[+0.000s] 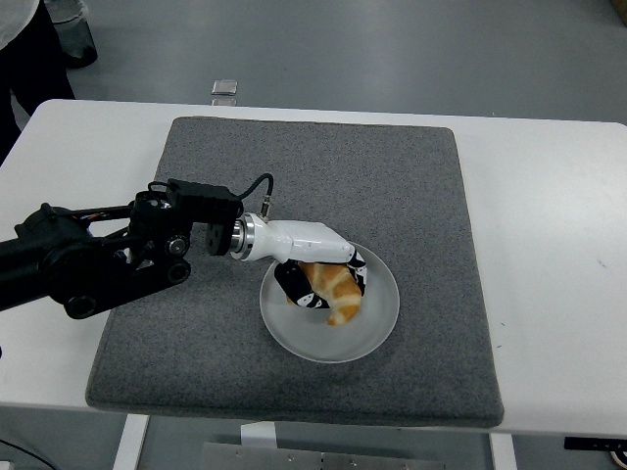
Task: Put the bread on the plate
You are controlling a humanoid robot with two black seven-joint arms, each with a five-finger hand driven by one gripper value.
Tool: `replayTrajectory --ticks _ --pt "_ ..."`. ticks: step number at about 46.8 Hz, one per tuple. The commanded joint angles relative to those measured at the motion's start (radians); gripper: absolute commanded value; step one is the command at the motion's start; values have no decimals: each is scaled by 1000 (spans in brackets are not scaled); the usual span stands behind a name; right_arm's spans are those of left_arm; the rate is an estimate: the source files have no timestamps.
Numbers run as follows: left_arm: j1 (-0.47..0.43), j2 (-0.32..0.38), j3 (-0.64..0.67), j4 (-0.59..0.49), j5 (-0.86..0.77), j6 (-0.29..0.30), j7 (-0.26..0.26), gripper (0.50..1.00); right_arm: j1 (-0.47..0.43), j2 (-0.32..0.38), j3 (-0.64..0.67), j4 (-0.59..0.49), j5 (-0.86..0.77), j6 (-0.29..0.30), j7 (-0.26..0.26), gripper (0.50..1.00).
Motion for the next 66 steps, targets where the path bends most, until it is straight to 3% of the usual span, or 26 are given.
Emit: replayTrajectory --ticks 1,7,17,23,40,45,53,56,58,66 --pt "0 2 0 0 -4 -2 -1 638 0 0 0 -1 0 0 0 930" --pt "-1 3 -2 -1 -7 -5 -1 724 0 0 0 0 0 -1 0 930" --pt "-3 13 -5 -11 -30 -10 -4 778 0 0 0 -1 0 0 0 930" --pt "-6 14 -11 -14 -68 -17 -4 844 0 0 0 -1 0 0 0 930" --pt "-13 43 -19 -24 -163 -51 -6 887 0 0 0 -1 0 -1 0 932" --pt "-16 55 -49 -34 -244 -92 -6 923 0 0 0 -1 0 0 0 930" --pt "-15 74 -122 -31 -341 -171 -4 928 0 0 0 0 0 0 0 932" --pt "-15 80 -142 -29 -379 -175 -4 947 0 0 0 -1 0 0 0 930" --pt "-15 85 -154 -28 -413 -175 -4 990 0 0 0 0 0 0 0 930" --pt "-16 111 -192 -5 -562 -175 -4 992 0 0 0 0 0 0 0 932"
